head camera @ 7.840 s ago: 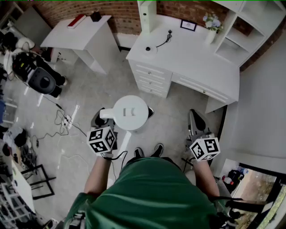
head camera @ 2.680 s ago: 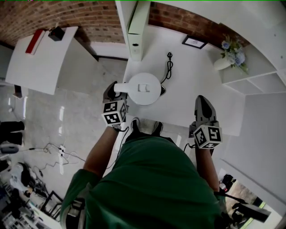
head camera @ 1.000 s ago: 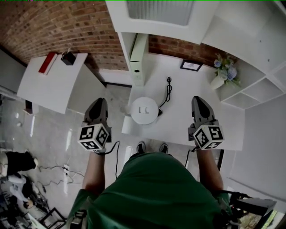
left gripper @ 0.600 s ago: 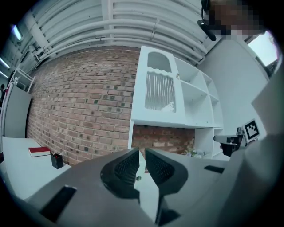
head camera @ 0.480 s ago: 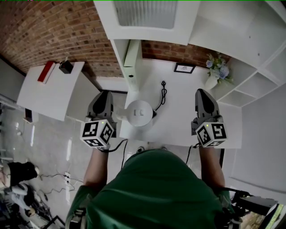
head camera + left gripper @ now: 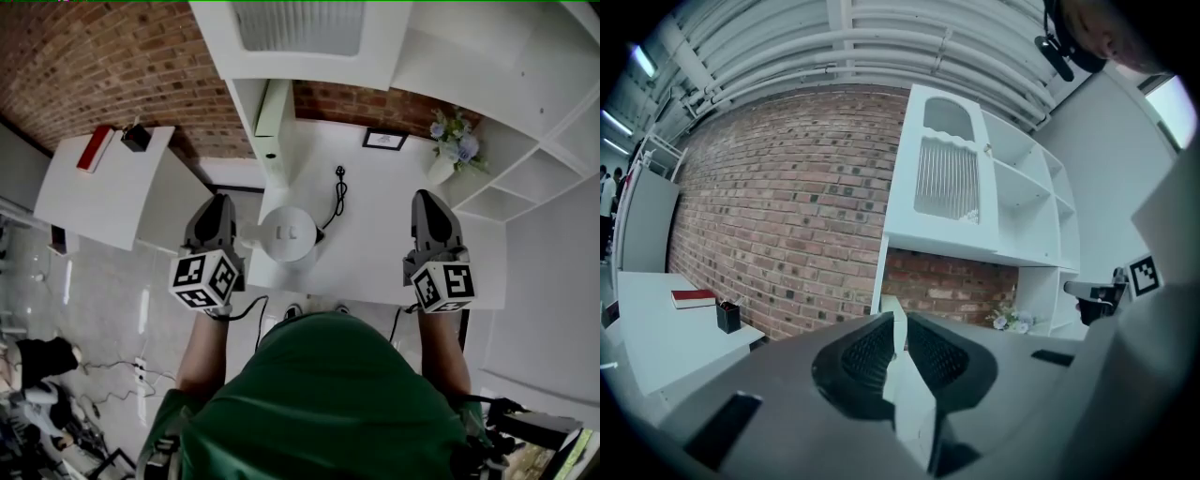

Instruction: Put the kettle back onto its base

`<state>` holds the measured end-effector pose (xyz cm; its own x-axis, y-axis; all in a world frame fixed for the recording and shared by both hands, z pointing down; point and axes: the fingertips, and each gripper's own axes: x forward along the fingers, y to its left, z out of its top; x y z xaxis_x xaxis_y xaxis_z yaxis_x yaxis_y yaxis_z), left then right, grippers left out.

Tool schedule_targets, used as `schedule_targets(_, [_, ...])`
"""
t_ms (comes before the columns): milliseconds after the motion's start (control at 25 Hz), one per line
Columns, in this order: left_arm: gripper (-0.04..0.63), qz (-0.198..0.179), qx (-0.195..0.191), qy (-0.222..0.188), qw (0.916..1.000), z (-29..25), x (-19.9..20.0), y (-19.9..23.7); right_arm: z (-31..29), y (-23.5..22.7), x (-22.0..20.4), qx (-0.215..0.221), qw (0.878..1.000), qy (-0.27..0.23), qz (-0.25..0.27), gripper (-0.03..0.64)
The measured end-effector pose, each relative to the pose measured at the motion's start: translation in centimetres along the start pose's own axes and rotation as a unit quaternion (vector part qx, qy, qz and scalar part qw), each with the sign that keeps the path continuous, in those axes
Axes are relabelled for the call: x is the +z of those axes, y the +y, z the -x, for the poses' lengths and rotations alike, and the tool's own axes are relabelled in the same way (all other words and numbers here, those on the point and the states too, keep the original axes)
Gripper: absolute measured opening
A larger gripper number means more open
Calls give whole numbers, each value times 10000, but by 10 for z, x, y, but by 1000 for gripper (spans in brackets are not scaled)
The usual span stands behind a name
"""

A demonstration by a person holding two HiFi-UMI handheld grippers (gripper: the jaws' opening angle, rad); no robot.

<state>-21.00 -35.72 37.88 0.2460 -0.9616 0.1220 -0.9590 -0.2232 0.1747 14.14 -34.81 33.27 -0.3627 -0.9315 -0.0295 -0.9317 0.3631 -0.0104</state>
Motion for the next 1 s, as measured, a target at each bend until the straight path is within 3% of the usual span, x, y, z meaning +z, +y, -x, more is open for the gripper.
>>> schedule_targets(1000, [57,88,173,259,9995,12,-23,14,-7,5,-7,81,9998,-34,-182,21])
